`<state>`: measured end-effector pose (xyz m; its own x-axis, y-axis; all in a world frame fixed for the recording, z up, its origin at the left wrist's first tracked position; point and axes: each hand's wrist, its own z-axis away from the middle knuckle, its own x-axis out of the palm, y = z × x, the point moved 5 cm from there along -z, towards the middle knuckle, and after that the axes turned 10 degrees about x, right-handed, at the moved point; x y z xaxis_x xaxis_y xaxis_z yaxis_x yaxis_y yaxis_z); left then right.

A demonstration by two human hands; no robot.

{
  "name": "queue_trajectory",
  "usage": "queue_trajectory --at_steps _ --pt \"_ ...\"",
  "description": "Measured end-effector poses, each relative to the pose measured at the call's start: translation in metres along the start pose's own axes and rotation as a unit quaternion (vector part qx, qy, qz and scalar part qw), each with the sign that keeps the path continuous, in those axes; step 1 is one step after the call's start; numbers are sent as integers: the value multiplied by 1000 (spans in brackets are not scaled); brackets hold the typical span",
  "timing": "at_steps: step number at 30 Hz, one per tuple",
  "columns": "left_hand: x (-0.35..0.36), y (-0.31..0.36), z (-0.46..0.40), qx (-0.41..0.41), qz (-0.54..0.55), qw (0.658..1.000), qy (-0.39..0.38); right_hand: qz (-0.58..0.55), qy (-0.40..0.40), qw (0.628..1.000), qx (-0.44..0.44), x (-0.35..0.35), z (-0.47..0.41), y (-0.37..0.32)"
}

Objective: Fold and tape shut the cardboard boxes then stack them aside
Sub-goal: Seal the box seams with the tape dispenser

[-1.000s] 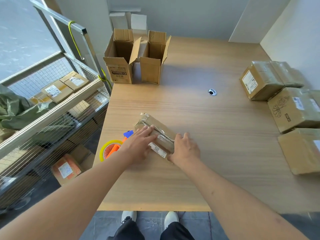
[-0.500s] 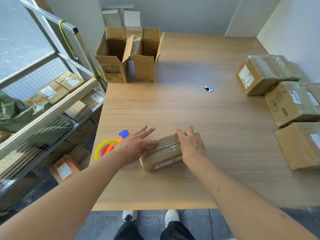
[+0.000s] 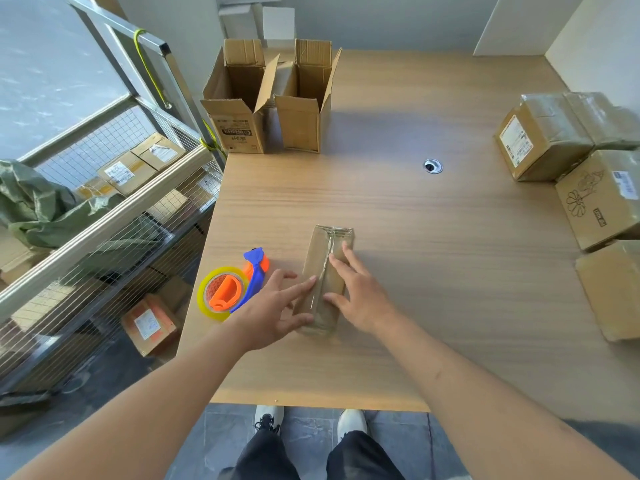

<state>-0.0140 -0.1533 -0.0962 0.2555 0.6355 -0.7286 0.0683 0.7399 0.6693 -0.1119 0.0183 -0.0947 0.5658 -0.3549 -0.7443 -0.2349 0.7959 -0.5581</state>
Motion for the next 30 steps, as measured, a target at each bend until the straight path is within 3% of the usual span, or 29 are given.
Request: queue_trajectory --at_steps 5,9,14,16,20,24,30 --pt "0 15 -4 29 -72 997 9 -46 39 998 -22 -1 -5 4" --pt "0 28 -13 60 -103 993 3 -10 72 997 -32 -12 -3 12" --pt "6 29 -15 81 -142 986 -10 8 -33 996 -85 3 15 29" --pt "10 29 -13 85 -141 986 -9 41 -36 994 -93 8 22 33" --pt "13 27 -14 97 -135 986 13 85 -3 988 -125 15 25 33" --pt "17 19 -12 126 -163 978 38 153 117 963 -187 34 30 38" --pt "25 16 -9 156 -225 961 27 114 153 964 -187 41 30 40"
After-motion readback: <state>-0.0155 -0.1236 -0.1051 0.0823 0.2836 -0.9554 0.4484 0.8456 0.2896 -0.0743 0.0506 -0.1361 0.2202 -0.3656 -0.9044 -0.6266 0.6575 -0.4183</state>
